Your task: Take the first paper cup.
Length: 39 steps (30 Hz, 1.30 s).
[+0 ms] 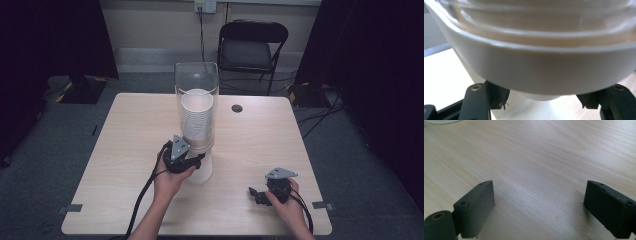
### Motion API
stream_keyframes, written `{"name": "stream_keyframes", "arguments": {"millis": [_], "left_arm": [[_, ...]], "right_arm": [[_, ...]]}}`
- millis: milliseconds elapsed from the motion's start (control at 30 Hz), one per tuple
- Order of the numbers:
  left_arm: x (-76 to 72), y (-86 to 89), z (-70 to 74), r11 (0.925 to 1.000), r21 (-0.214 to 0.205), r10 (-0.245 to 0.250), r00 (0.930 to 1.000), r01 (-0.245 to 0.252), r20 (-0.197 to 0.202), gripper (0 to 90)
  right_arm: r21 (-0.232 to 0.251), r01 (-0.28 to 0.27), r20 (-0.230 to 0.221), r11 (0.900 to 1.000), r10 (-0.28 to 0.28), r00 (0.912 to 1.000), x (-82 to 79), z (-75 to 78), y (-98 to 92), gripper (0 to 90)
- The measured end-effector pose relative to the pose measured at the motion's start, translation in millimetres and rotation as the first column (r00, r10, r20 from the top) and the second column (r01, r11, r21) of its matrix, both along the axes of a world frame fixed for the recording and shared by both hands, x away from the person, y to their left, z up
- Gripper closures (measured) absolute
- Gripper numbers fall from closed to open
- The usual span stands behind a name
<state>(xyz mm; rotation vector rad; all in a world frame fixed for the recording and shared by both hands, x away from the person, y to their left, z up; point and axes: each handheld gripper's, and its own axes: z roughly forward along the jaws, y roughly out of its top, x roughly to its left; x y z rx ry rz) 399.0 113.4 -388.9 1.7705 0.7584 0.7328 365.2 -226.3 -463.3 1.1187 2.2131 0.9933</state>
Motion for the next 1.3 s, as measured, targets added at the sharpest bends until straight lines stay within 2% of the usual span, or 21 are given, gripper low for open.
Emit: {"name": "stream_keyframes", "arguments": {"millis": [600, 733, 767, 800, 833, 867, 900, 933, 967, 1000, 1033, 1067, 1133, 1167, 1200, 1300], "left_arm": [[-0.6, -0.4, -2.1, 1.0, -0.005, 0.006, 1.0, -0.006, 0.006, 36.6], [-1.0, -0.5, -2.4, 1.0, 0.006, 0.005, 1.0, -0.005, 0.006, 36.7], [-0.7, -1.1, -4.2, 0.9993, 0.034, 0.016, 0.9997, -0.015, -0.017, 36.7], [0.4, -1.4, -10.4, 0.9943, 0.102, 0.038, 0.9972, -0.031, -0.064, 37.0], [1.5, -0.3, -24.6, 0.9872, 0.156, 0.052, 0.9921, -0.034, -0.114, 37.4], [3.0, 0.5, -40.0, 0.9692, 0.243, 0.095, 0.9681, -0.037, -0.232, 37.3], [1.3, 4.9, -63.3, 0.9844, 0.173, 0.078, 0.9584, -0.03, -0.275, 37.2], [-1.7, 6.6, -71.5, 0.9949, 0.092, 0.064, 0.9629, -0.041, -0.262, 37.0], [-5.4, 8.4, -74.2, 0.9962, 0.081, 0.05, 0.9688, -0.032, -0.243, 36.9], [-6.3, 9.5, -73.2, 0.9955, 0.093, 0.039, 0.9736, -0.018, -0.225, 36.8], [-8.0, 12.6, -68.8, 0.9976, 0.069, 0.013, 0.9785, 0.002, -0.206, 36.8], [-10.1, 14.8, -65.4, 0.9987, 0.05, 0.007, 0.9768, 0.004, -0.214, 36.8], [-12.2, 18.0, -63.1, 0.9976, 0.067, -0.003, 0.9755, 0.018, -0.22, 36.7], [-12.8, 20.6, -63.0, 0.995, 0.095, -0.009, 0.9747, 0.031, -0.224, 36.6], [-13.9, 22.1, -64.2, 0.995, 0.098, 0.002, 0.974, 0.021, -0.226, 36.6], [-17.7, 28.7, -72.2, 0.9919, 0.125, 0.01, 0.9669, 0.023, -0.255, 36.5]], "right_arm": [[0.001, -0.001, -0.001, 1.0, 0.001, 1.0, 0.0, 0.0, 0.0, 9.0], [0.0, 0.0, 0.0, 1.0, 0.0, 1.0, -0.1, 0.0, 0.0, 9.0], [0.001, -0.001, -0.001, 1.0, 0.001, 1.0, 0.0, 0.1, -0.1, 9.0], [0.0, 0.0, 0.0, 1.0, 0.0, 1.0, 0.0, 0.0, 0.0, 9.0], [0.001, 0.0, -0.001, 1.0, 0.0, 1.0, 0.0, 0.1, 0.0, 9.0], [0.002, 0.0, -0.002, 1.0, 0.0, 1.0, 0.0, 0.1, 0.0, 9.0], [0.001, -0.002, 0.001, 1.0, 0.002, 1.0, 0.1, 0.0, -0.1, 9.0], [0.002, -0.001, -0.001, 1.0, 0.001, 1.0, 0.1, 0.0, 0.0, 9.0], [0.002, -0.002, -0.001, 1.0, 0.002, 1.0, 0.1, 0.0, -0.1, 8.9], [0.001, -0.004, -0.001, 1.0, 0.004, 1.0, 0.2, 0.0, -0.2, 8.9], [0.001, -0.006, -0.001, 1.0, 0.006, 1.0, 0.4, 0.1, -0.3, 8.7], [-0.001, -0.011, 0.001, 0.9999, 0.011, 0.9999, 1.1, -0.1, -0.5, 8.3], [-0.002, -0.017, 0.002, 0.9999, 0.017, 0.9999, 2.2, 0.0, -0.6, 7.6], [-0.002, -0.019, 0.001, 0.9998, 0.019, 0.9998, 2.7, -0.1, -0.4, 7.3], [0.0, -0.017, -0.002, 0.9999, 0.017, 0.9999, 2.7, 0.0, -0.3, 7.2], [-0.001, -0.019, -0.001, 0.9998, 0.019, 0.9998, 2.9, -0.1, -0.2, 7.2]]}}
